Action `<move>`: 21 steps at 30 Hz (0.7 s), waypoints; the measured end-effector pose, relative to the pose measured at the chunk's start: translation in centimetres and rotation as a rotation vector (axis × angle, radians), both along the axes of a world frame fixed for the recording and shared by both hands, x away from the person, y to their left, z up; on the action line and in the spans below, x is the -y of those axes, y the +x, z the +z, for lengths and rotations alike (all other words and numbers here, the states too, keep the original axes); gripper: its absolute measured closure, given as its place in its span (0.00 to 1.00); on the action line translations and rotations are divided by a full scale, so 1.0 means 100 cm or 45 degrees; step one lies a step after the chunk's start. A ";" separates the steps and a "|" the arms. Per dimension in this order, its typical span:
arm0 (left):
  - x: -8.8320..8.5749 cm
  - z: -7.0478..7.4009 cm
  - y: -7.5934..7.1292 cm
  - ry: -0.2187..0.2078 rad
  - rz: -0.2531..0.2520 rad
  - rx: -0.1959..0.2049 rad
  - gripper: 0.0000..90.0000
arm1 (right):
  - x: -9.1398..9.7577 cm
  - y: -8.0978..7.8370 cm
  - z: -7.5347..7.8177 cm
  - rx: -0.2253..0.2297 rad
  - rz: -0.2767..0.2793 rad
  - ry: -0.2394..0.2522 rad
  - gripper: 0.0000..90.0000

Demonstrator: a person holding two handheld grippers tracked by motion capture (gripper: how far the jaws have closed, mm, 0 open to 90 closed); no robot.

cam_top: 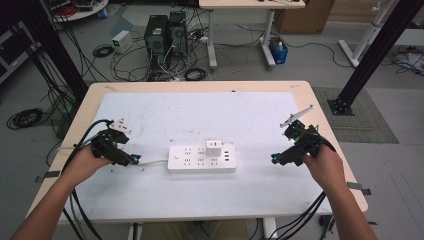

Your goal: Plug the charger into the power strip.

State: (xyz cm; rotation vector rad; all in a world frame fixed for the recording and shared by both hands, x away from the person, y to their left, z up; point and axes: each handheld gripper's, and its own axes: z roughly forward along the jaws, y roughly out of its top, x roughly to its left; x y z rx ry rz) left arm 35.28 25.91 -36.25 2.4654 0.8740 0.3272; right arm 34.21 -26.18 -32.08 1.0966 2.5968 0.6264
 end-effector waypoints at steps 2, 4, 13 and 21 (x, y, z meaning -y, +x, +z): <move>0.000 0.000 -0.001 0.003 0.000 0.001 0.21 | 0.000 -0.002 0.001 0.018 0.007 0.003 0.01; 0.000 0.000 -0.002 0.003 0.002 -0.001 0.21 | 0.000 -0.004 0.002 0.030 0.014 0.013 0.01; 0.001 0.000 -0.003 0.005 0.007 -0.001 0.21 | 0.000 -0.005 -0.001 0.015 0.009 0.018 0.01; 0.003 0.000 -0.005 -0.004 0.009 0.009 0.21 | -0.001 -0.005 -0.005 -0.002 0.008 0.027 0.01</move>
